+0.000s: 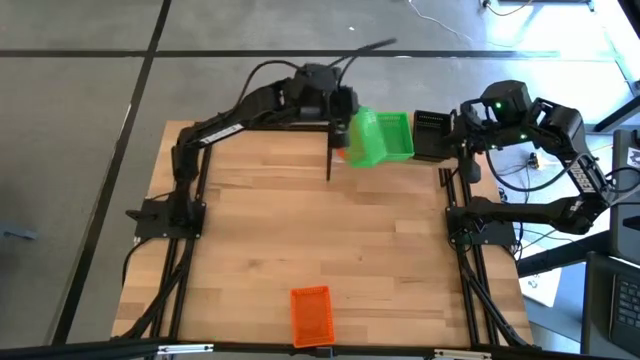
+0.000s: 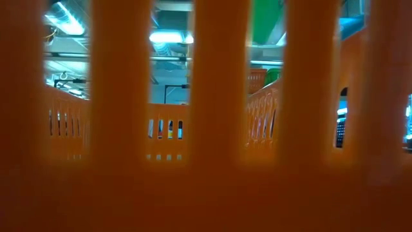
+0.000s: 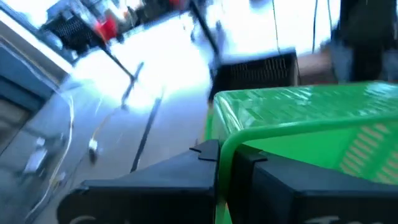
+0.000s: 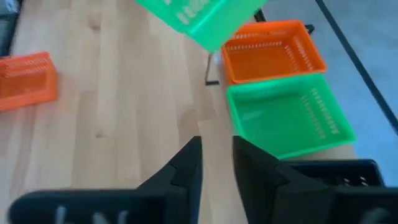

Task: Stack baskets on shelf by color
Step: Stack the green bin on top of the green bins on the shelf

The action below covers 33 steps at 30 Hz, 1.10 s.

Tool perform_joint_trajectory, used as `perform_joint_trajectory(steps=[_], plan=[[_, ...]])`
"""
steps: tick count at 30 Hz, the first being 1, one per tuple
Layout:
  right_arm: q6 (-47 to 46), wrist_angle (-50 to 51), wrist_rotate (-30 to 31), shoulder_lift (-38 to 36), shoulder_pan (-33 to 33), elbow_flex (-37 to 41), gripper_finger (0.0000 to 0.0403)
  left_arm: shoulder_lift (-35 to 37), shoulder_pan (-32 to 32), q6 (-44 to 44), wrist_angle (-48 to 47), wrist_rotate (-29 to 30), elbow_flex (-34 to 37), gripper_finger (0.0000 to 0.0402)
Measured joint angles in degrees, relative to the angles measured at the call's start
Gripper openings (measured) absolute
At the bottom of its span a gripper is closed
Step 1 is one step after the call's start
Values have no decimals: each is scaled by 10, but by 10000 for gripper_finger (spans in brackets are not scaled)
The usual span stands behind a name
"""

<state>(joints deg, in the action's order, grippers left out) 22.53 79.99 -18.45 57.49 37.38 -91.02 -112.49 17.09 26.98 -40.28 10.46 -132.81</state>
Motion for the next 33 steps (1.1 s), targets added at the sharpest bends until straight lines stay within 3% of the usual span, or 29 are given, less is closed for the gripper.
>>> perform_joint_trajectory(steps=[2,6,17,24,30,33], plan=[[0,0,16,1,0,0,87,-11,12,-20,16,-23,-2,0],[-30,-23,56,7,-2,0,87,-30,18,-29,33,-7,-1,0],[-22,-144,187,34,-47,0,87,-36,8,4,192,195,4,0],[37,-261,219,70,-98,0,87,-36,22,-27,201,245,4,0],[74,-303,363,118,-148,0,87,-36,28,-32,202,268,4,0],[93,-319,396,140,-166,0,87,-36,28,-42,202,269,4,0]])
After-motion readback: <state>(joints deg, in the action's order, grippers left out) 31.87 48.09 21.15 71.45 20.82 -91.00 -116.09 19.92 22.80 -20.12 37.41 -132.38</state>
